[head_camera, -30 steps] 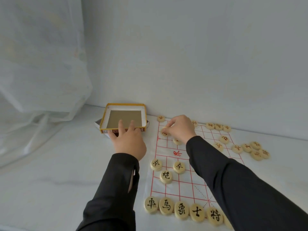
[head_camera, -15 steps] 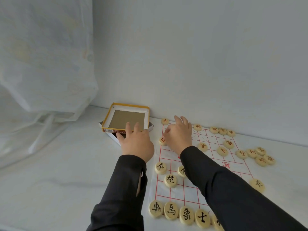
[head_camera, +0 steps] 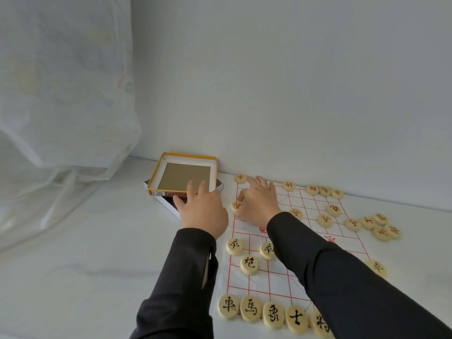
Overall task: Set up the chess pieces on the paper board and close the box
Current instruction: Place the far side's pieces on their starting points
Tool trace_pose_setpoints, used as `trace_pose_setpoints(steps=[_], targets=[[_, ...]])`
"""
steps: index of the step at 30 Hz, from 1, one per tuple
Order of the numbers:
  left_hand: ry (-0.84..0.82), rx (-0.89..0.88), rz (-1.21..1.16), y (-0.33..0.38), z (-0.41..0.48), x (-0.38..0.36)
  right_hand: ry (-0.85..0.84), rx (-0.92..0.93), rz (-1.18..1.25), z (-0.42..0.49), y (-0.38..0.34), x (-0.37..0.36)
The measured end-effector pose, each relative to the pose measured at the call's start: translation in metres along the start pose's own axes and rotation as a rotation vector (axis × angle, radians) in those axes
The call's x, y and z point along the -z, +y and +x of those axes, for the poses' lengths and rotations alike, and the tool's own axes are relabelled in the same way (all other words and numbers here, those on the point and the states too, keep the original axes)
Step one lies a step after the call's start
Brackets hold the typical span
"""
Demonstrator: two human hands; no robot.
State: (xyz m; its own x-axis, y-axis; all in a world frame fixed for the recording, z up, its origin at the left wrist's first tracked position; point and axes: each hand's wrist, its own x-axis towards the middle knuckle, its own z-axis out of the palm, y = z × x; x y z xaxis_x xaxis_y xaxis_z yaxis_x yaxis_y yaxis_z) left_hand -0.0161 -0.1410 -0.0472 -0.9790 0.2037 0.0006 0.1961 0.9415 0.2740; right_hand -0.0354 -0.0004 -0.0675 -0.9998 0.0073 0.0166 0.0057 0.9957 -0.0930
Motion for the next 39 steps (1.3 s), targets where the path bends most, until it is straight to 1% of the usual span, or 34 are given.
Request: trace_pose_setpoints(steps=[5, 7, 10, 13, 17, 21, 25, 32, 34, 37, 39], targets=[[-0.02, -0.014, -0.008, 0.002, 0.0, 0.001, 0.016, -0.023, 0.025, -0.003, 0.002, 0.004], [-0.024, -0.027, -0.02, 0.006, -0.001, 0.003, 0.047, -0.032, 0.044, -0.008, 0.007, 0.007], [-0.038, -0.075, -0.041, 0.021, -0.005, 0.003, 0.107, -0.051, 0.061, -0.023, 0.019, 0.012], [-0.072, -0.122, -0.05, 0.041, -0.01, -0.004, 0.12, -0.093, 0.084, -0.044, 0.036, 0.019], [-0.127, -0.139, -0.081, 0.067, -0.015, -0.015, 0.17, -0.185, 0.137, -0.071, 0.057, 0.028], [-0.138, -0.181, -0.107, 0.101, -0.021, -0.029, 0.197, -0.334, 0.199, -0.1, 0.086, 0.033], [-0.148, -0.235, -0.23, 0.133, -0.03, -0.045, 0.203, -0.462, 0.249, -0.115, 0.112, 0.035], [-0.158, -0.331, -0.353, 0.165, -0.037, -0.062, 0.255, -0.579, 0.306, -0.125, 0.158, 0.044], [-0.157, -0.354, -0.361, 0.167, -0.036, -0.062, 0.265, -0.626, 0.392, -0.126, 0.177, 0.044], [-0.16, -0.364, -0.351, 0.168, -0.034, -0.066, 0.333, -0.726, 0.687, -0.128, 0.207, 0.038], [-0.174, -0.374, -0.34, 0.17, -0.034, -0.068, 0.394, -0.776, 0.819, -0.133, 0.224, 0.032]])
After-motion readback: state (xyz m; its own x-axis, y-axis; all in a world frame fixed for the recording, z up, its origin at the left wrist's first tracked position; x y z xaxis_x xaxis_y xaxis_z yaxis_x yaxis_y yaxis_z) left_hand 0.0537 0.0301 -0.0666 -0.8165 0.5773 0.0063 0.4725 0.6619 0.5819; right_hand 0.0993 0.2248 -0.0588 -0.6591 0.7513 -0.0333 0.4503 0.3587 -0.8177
